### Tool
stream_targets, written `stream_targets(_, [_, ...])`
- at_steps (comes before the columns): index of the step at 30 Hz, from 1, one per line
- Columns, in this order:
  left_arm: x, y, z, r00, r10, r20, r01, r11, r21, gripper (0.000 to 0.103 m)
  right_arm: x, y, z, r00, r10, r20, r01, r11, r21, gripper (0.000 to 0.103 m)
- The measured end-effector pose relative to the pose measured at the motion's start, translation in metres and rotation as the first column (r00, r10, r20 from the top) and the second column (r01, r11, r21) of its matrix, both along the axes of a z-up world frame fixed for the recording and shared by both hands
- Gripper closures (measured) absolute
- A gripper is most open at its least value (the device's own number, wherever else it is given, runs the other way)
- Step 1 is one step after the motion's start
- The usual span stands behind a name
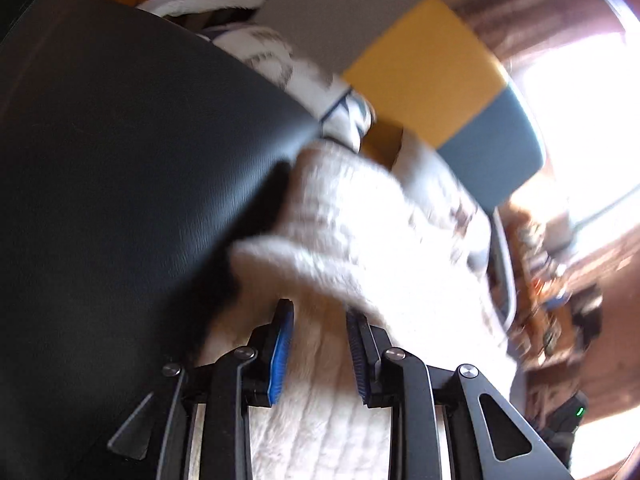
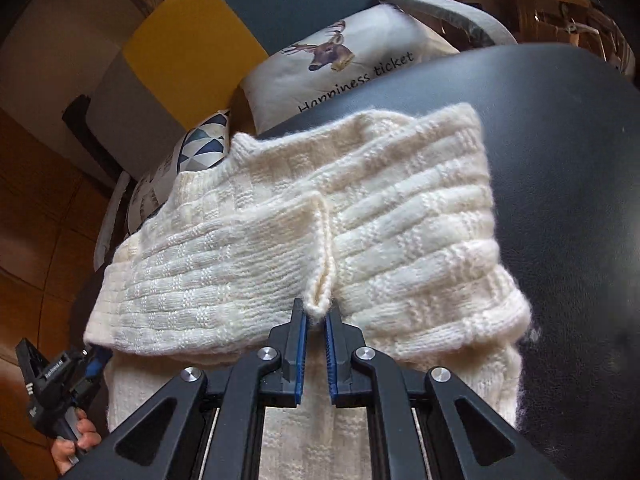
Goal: Fold clothes
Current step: 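Lower the folded hem onto the sweater and open both grippers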
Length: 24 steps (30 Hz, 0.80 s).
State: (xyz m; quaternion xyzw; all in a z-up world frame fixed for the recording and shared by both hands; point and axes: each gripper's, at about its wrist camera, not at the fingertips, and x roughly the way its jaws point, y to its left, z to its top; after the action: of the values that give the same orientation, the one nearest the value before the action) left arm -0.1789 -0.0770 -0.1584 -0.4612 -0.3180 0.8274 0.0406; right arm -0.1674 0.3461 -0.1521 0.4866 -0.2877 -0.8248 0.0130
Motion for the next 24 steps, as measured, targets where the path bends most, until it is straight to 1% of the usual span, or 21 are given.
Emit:
stream_targets(2, [0.003,-0.001,-0.003,1.000,-0.009,-0.009,0.009,1.000,-0.021,0.076,0.005,0.007,-0.005,1.000,-0.021,-0.011,0.021,0.998,-0.055,0.097])
stream_targets(4, [0.003,-0.001,-0.002,1.000,-0.030,-0.002,0.030,0.998,-0.053,0.076,0.008,0.010,-0.008,0.999,-0.029,-0.025,0.027,0.996,-0.083,0.097])
stream_targets(5, [0.003,-0.001,-0.001,0.999,-0.044,0.002,0.044,0.996,-0.075,0.076,0.009,0.011,-0.009,0.999,-0.028,-0.036,0.025,0.995,-0.095,0.094])
stream_targets(7, [0.002,0.005,0.001,0.996,-0.085,0.007,0.085,0.985,-0.147,0.076,0.010,0.013,-0.013,0.998,-0.032,-0.063,0.023,0.990,-0.136,0.093])
stream_targets(8, [0.002,0.010,0.002,0.994,-0.112,0.007,0.111,0.975,-0.192,0.076,0.011,0.016,-0.016,0.996,-0.040,-0.076,0.027,0.985,-0.171,0.090])
stream_targets(9, [0.002,0.014,0.003,0.991,-0.133,0.006,0.131,0.964,-0.232,0.075,0.011,0.019,-0.019,0.994,-0.055,-0.089,0.034,0.974,-0.224,0.084])
stream_targets(11, [0.005,0.018,0.005,0.988,-0.155,0.005,0.150,0.947,-0.284,0.075,0.014,0.028,-0.028,0.991,-0.101,-0.093,0.063,0.937,-0.344,0.082])
stream_targets(13, [0.008,0.018,0.007,0.987,-0.161,0.001,0.155,0.947,-0.282,0.071,0.017,0.038,-0.038,0.985,-0.153,-0.084,0.097,0.881,-0.463,0.081])
stream_targets(15, [0.010,0.019,0.008,0.988,-0.155,-0.003,0.149,0.954,-0.260,0.068,0.022,0.047,-0.046,0.974,-0.215,-0.066,0.142,0.816,-0.560,0.081])
stream_targets(16, [0.011,0.020,0.009,0.988,-0.152,-0.005,0.146,0.957,-0.250,0.067,0.023,0.049,-0.048,0.972,-0.227,-0.058,0.153,0.802,-0.577,0.081])
stream_targets(21, [0.014,0.027,0.009,0.987,-0.160,-0.019,0.151,0.957,-0.250,0.066,0.020,0.037,-0.040,0.970,-0.233,-0.072,0.162,0.835,-0.527,0.076])
stream_targets(24, [0.015,0.027,0.008,0.987,-0.158,-0.029,0.146,0.959,-0.241,0.065,0.018,0.032,-0.038,0.974,-0.216,-0.062,0.153,0.838,-0.524,0.075])
